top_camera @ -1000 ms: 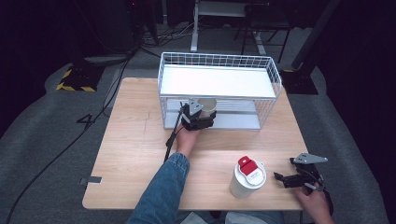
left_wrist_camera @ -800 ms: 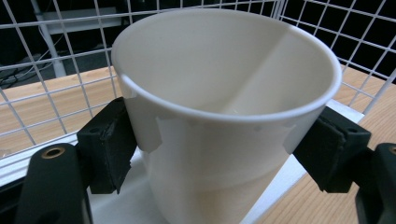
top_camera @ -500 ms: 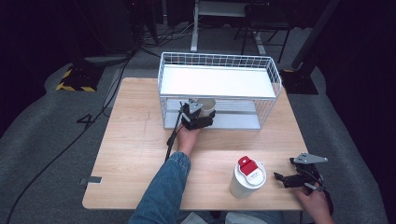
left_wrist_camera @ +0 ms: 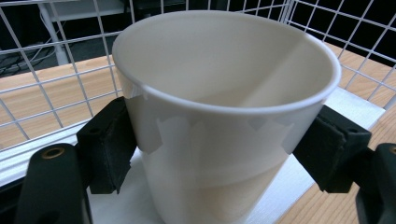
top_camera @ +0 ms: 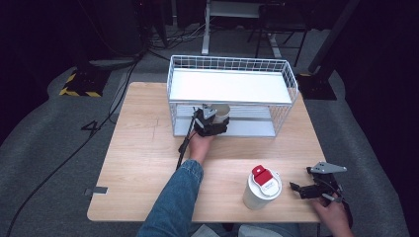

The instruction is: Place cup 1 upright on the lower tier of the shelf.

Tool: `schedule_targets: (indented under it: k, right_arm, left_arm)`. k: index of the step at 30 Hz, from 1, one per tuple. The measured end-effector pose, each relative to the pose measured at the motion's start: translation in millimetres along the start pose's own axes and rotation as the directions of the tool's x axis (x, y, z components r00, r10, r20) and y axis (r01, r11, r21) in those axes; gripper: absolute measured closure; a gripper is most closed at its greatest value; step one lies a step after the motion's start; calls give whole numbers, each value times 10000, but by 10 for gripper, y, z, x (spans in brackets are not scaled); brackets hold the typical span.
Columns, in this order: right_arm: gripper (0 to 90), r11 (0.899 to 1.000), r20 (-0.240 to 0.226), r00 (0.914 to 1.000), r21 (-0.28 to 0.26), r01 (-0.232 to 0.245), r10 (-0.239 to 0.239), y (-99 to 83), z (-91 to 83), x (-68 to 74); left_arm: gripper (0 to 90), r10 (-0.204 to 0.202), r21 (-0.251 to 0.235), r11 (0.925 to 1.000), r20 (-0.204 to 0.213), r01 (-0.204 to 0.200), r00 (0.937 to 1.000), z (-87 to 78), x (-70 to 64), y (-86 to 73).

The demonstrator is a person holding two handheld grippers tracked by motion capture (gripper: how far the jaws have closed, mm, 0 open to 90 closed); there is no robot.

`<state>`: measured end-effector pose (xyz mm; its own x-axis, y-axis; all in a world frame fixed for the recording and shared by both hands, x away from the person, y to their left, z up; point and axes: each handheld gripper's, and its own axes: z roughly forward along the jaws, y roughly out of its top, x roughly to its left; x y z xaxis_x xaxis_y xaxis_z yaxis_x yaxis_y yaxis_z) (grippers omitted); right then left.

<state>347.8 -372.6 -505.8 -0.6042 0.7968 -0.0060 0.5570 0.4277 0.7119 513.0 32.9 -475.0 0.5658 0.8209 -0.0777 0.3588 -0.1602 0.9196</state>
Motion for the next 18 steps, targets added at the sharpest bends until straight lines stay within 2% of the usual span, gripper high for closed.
schedule_targets:
  k: [5, 11, 18]
  right_arm:
    - [9, 10000, 0, 10000, 1, -2, 2, 0, 0, 0]
    - [9, 10000, 0, 10000, 1, -2, 2, 0, 0, 0]
    - [9, 10000, -1, 10000, 0, -4, 4, 0, 0, 0]
  left_arm:
    - [203, -106, 111, 9999, 136, 105, 9999, 6, 19, 8]
    - [152, -224, 157, 9996, 166, 221, 9996, 4, 31, 4]
    - [141, -192, 120, 9997, 273, 189, 9994, -39, 27, 23]
